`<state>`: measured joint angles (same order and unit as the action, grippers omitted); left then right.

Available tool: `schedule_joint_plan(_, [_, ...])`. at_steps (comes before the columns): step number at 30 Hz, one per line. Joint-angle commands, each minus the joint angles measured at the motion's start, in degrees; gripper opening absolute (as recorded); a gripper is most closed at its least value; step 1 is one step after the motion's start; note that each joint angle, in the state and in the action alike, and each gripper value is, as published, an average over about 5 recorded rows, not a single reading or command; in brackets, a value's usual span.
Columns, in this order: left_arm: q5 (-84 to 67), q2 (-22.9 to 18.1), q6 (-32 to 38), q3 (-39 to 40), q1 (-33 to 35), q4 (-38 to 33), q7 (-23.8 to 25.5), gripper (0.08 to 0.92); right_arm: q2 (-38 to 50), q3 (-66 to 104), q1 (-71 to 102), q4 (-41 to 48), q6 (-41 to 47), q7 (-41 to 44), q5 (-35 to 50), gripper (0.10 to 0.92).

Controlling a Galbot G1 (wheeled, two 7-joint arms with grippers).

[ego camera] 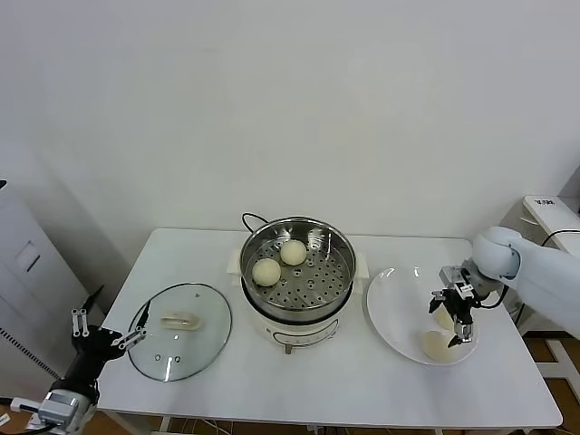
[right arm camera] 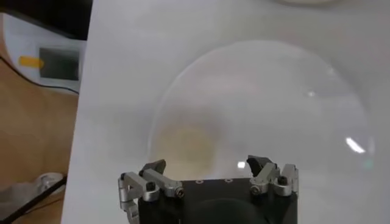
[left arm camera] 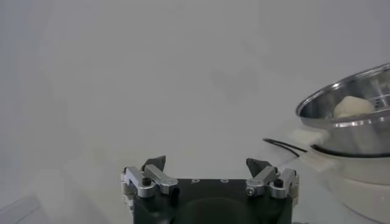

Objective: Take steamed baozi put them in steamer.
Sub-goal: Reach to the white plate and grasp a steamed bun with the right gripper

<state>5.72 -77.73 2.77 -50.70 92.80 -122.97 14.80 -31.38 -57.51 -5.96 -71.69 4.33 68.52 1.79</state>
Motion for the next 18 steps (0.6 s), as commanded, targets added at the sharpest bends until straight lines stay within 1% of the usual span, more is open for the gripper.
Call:
schedule_joint_plan(1, [0.08,-0.17,0.22,-0.31,0.40,0.19,0.03,0.823,-0.54,3.75,5.62,1.52,-1.03,-0.81,-2.08,0.823])
schedule_joint_plan(8, [0.18,-0.42,0.25,-0.29,0.46,0.17,0.03,0.823,-2.38,3.75,5.65,2.47,-0.73,-1.06,-1.77,0.818])
schedule_joint_plan(11, [0.16,-0.51,0.37,-0.52,0.62,0.25,0.04,0.823,-2.48,3.38,5.69,2.53,-0.65,-0.89,-2.11,0.793])
schedule_joint_plan(15, [0.12,-0.54,0.46,-0.68,0.78,0.11,0.04,0.823,-2.43,2.94,5.51,2.41,-0.66,-0.91,-2.39,0.730])
schedule_joint_plan(18, [0.13,-0.57,0.48,-0.66,0.78,0.00,0.04,0.823,-2.15,2.16,4.45,2.07,-0.67,-0.86,-2.33,0.652])
